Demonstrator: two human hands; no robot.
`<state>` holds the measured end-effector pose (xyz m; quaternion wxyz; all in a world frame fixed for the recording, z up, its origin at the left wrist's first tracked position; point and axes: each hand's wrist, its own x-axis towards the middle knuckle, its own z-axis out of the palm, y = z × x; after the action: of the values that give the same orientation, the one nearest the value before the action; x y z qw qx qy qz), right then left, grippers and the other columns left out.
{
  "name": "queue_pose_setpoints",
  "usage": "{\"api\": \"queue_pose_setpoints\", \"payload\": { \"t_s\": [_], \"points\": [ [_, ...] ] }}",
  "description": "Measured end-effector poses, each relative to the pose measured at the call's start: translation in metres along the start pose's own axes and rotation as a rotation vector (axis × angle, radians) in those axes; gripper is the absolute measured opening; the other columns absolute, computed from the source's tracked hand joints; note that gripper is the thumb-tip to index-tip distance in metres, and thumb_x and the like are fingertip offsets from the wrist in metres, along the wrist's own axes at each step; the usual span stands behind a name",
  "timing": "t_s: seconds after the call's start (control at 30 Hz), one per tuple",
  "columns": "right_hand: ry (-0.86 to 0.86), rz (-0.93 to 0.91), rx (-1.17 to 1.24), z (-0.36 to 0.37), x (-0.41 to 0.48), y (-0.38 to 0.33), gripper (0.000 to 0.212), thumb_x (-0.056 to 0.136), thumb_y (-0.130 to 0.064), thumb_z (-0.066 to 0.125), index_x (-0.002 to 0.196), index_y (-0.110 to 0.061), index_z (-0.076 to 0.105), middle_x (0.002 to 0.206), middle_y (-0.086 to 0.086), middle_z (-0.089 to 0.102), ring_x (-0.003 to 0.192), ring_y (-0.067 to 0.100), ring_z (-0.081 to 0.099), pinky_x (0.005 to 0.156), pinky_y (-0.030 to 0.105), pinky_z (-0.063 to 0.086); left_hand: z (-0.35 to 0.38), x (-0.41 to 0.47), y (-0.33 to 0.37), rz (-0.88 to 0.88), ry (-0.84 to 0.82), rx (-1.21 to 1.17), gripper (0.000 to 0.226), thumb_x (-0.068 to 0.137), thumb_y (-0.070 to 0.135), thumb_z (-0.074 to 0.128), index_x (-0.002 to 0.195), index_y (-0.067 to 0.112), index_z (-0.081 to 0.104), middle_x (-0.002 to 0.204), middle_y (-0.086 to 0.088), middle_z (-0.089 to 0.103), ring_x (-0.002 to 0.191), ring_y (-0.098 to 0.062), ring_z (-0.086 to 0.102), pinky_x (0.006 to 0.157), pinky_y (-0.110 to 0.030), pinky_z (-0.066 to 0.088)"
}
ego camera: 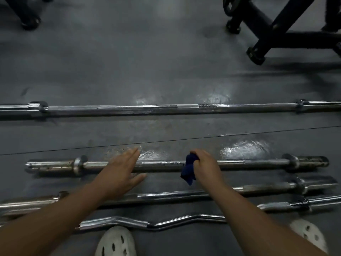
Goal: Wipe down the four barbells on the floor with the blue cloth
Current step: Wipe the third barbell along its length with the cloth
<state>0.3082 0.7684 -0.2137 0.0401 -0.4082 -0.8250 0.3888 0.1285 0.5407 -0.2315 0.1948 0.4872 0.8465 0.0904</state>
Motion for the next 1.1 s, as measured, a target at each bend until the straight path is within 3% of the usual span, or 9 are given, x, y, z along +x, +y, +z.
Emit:
{"api": "queue_pose_setpoints", "payload": {
  "t_s": [0.23, 0.33, 0.43, 0.5, 0.57, 0.67, 0.87, 0.97, 1.1],
  "points": [
    [-0.011, -0.077, -0.213, 0.048, 0.058, 0.058, 0.051, 0.084, 0.001, 0.038, 0.128, -0.015, 0.058, 0.124, 0.006, 0.057, 0.108, 0.027, 0.051, 0.093, 0.036, 0.044, 0.079, 0.045, -0.020, 0.056, -0.095, 0.137, 0.094, 0.087, 0.079, 0.023, 0.159, 0.018, 0.016, 0.165, -0.003, 0.010, 0.153, -0.021, 0.009, 0.122, -0.047, 0.018],
    [0.167, 0.001, -0.200, 0.089, 0.053, 0.056, 0.043, 0.076, 0.002, 0.045, 0.112, -0.011, 0.065, 0.109, 0.008, 0.064, 0.096, 0.030, 0.056, 0.084, 0.036, 0.046, 0.089, 0.045, -0.013, 0.030, -0.081, 0.188, 0.096, 0.087, 0.078, 0.029, 0.156, 0.011, 0.027, 0.163, -0.007, 0.023, 0.150, -0.025, 0.020, 0.119, -0.051, 0.023],
    [0.081, -0.281, -0.282, 0.130, 0.031, 0.018, 0.024, 0.069, -0.004, 0.058, 0.089, -0.017, 0.061, 0.092, 0.003, 0.061, 0.087, 0.024, 0.052, 0.083, 0.039, 0.043, 0.095, 0.040, -0.009, 0.027, -0.042, 0.161, 0.094, 0.086, 0.072, 0.037, 0.152, 0.006, 0.034, 0.160, -0.011, 0.030, 0.147, -0.027, 0.029, 0.118, -0.051, 0.022],
    [-0.034, -0.397, -0.302, 0.137, 0.025, 0.004, 0.021, 0.072, -0.012, 0.051, 0.091, -0.019, 0.057, 0.097, 0.001, 0.060, 0.094, 0.021, 0.049, 0.094, 0.037, 0.039, 0.097, 0.037, -0.009, 0.042, -0.020, 0.159, 0.093, 0.086, 0.071, 0.037, 0.152, 0.006, 0.034, 0.161, -0.010, 0.028, 0.147, -0.027, 0.028, 0.118, -0.051, 0.021],
    [-0.047, -0.420, -0.351, 0.118, 0.034, 0.017, 0.026, 0.069, -0.020, 0.041, 0.089, -0.019, 0.058, 0.094, 0.001, 0.062, 0.088, 0.022, 0.050, 0.088, 0.036, 0.041, 0.098, 0.031, -0.011, 0.055, -0.020, 0.166, 0.093, 0.087, 0.073, 0.036, 0.154, 0.008, 0.031, 0.162, -0.008, 0.026, 0.149, -0.025, 0.026, 0.118, -0.051, 0.022],
    [0.038, -0.255, -0.387, 0.061, 0.042, 0.079, 0.031, 0.062, -0.023, 0.036, 0.080, -0.017, 0.062, 0.083, 0.004, 0.062, 0.078, 0.026, 0.050, 0.074, 0.038, 0.041, 0.097, 0.026, -0.013, 0.072, -0.033, 0.157, 0.092, 0.088, 0.074, 0.035, 0.154, 0.010, 0.031, 0.162, -0.007, 0.026, 0.149, -0.024, 0.025, 0.119, -0.050, 0.021],
    [0.202, 0.054, -0.423, 0.000, 0.048, 0.141, 0.030, 0.066, -0.004, 0.041, 0.085, -0.006, 0.064, 0.085, 0.014, 0.061, 0.080, 0.033, 0.054, 0.075, 0.042, 0.045, 0.097, 0.019, -0.008, 0.067, -0.035, 0.172, 0.092, 0.088, 0.072, 0.038, 0.154, 0.010, 0.030, 0.163, -0.008, 0.024, 0.149, -0.025, 0.024, 0.118, -0.049, 0.021],
    [0.153, -0.110, -0.406, 0.056, 0.039, 0.096, 0.021, 0.063, -0.001, 0.052, 0.078, -0.014, 0.062, 0.081, 0.008, 0.059, 0.079, 0.029, 0.053, 0.071, 0.037, 0.042, 0.097, 0.014, -0.008, 0.063, -0.032, 0.185, 0.092, 0.088, 0.073, 0.039, 0.155, 0.010, 0.029, 0.163, -0.008, 0.022, 0.150, -0.025, 0.021, 0.118, -0.049, 0.021],
    [-0.037, -0.370, -0.372, 0.102, 0.020, 0.053, 0.036, 0.070, -0.005, 0.063, 0.103, -0.019, 0.058, 0.108, 0.001, 0.059, 0.104, 0.021, 0.049, 0.101, 0.040, 0.038, 0.094, 0.010, -0.011, 0.090, -0.058, 0.217, 0.093, 0.089, 0.076, 0.032, 0.154, 0.010, 0.030, 0.163, -0.008, 0.024, 0.150, -0.024, 0.023, 0.118, -0.047, 0.022]
  ]
}}
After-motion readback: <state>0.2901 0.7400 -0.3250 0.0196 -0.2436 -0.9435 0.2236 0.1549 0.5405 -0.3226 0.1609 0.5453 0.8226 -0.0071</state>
